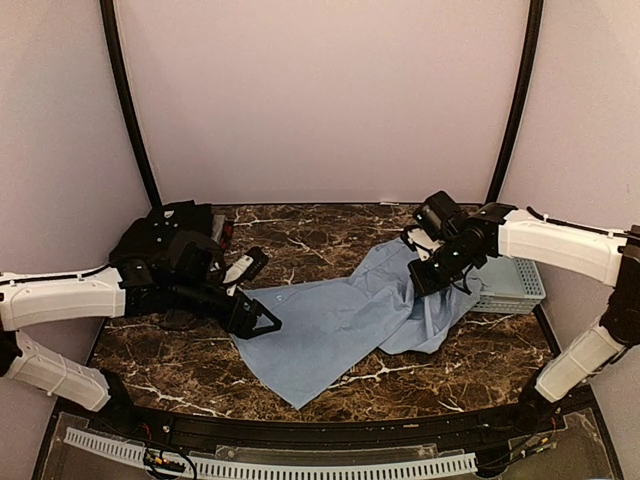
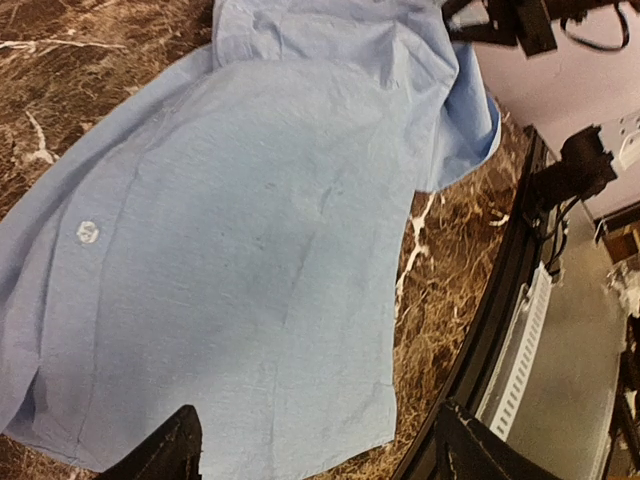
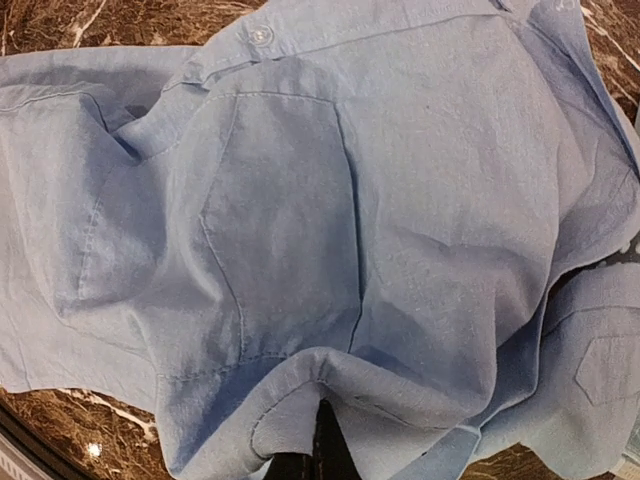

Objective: Fold and stack the long sleeve shirts
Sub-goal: Pick up the crumpled shirt from the center of the board.

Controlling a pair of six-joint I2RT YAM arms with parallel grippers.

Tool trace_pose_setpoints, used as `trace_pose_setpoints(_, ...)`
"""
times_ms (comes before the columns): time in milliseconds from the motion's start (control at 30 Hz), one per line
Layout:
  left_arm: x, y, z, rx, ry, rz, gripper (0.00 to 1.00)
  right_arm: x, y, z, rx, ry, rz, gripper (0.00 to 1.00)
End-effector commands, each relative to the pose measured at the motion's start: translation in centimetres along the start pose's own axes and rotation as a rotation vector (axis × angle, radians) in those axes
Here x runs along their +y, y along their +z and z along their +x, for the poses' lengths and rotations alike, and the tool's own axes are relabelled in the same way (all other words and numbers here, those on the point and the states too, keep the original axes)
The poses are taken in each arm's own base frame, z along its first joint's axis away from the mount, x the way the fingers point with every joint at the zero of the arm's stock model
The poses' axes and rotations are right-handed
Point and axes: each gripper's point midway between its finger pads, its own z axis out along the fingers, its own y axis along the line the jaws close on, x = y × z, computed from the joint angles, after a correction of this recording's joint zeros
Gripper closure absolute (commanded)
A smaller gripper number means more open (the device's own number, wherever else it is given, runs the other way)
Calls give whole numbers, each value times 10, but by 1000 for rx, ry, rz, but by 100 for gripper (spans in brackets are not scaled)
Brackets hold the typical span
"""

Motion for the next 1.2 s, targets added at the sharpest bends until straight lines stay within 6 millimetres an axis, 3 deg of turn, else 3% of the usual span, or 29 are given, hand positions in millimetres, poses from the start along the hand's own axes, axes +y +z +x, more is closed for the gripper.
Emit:
trace_pose_setpoints(0, -21, 27, 11, 72, 131, -17, 21, 4, -4, -36, -60, -21, -16, 100)
trace_pose_setpoints(200, -54, 66, 60, 256, 284, -35, 21, 1, 13, -53, -48, -33, -20, 100)
trace_pose_setpoints(267, -57, 78, 70, 306, 313, -72, 21, 1, 16, -57, -47, -32, -26, 100)
trace_pose_setpoints(367, -49, 95, 90, 373, 333, -139, 22, 2, 20, -59, -46, -31, -35, 100)
trace_pose_setpoints(533, -49, 111, 102, 407, 378, -214, 20, 1, 22, -54, -35, -34, -34, 100)
trace_pose_setpoints(700, -35, 121, 118, 477, 433, -316, 21, 0, 20, -50, -35, -31, -34, 100)
trace_pose_setpoints(800, -30, 122, 129, 515, 444, -332, 30, -1, 19, -48, -38, -31, -31, 100)
trace_pose_setpoints(1167, -20, 108, 152, 584, 416, -347, 79, -10, 17, -50, -46, -24, -2, 100)
